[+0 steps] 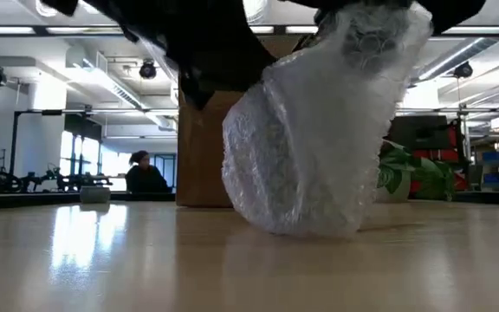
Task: Wrap mug
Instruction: Wrap the white mug with bubble wrap
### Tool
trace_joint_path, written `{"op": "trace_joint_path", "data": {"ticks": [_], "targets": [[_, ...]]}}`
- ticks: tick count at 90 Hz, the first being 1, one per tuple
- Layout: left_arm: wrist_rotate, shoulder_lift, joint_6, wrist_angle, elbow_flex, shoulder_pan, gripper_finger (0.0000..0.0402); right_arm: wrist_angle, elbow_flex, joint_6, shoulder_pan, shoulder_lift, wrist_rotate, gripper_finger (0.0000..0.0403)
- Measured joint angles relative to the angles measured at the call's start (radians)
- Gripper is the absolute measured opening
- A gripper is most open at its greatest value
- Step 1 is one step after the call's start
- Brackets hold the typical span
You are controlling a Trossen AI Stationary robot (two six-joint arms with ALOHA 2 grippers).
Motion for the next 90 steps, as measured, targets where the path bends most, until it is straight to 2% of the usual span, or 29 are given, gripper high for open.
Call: {"op": "trace_joint_path", "data": {"ticks": [10,21,28,34,46,52,64,80,90], "targets": [[-0.014,-0.083,0.007,-0.036,0.004,-0.017,0.0000,-0.007,0.005,0.000,-0.001,0.002,-0.002,0.0002],[-0.115,-0.111,0.032,-0.057,0.004,-0.018,0.0000,-0.001,0.013,-0.010,-0.001,0.003,-0.003,0.0002],[-0.109,-0.081,0.037,-0.055,0.004,0.005,0.0000,-0.002,0.022,-0.029,-0.001,0.004,-0.006,0.0002],[-0.058,-0.029,0.009,-0.041,0.004,0.025,0.0000,-0.005,0.029,-0.042,-0.001,0.005,-0.005,0.0002],[-0.045,0.069,0.034,0.080,0.002,0.026,0.0000,-0.015,0.035,-0.044,0.000,0.005,-0.018,0.0002],[-0.023,0.097,0.030,0.083,0.021,0.026,0.0000,-0.032,0.036,-0.042,0.003,-0.003,-0.024,0.0002],[-0.027,0.125,-0.041,0.013,0.031,0.029,0.0000,-0.077,0.036,-0.036,0.000,-0.047,-0.019,0.0002],[-0.017,0.124,-0.046,0.000,0.034,0.031,0.0000,-0.107,0.041,-0.012,-0.001,-0.159,0.000,0.0002],[-0.017,0.123,-0.045,0.005,0.036,0.033,0.0000,-0.099,0.039,0.015,0.028,-0.200,-0.077,0.0002]]}}
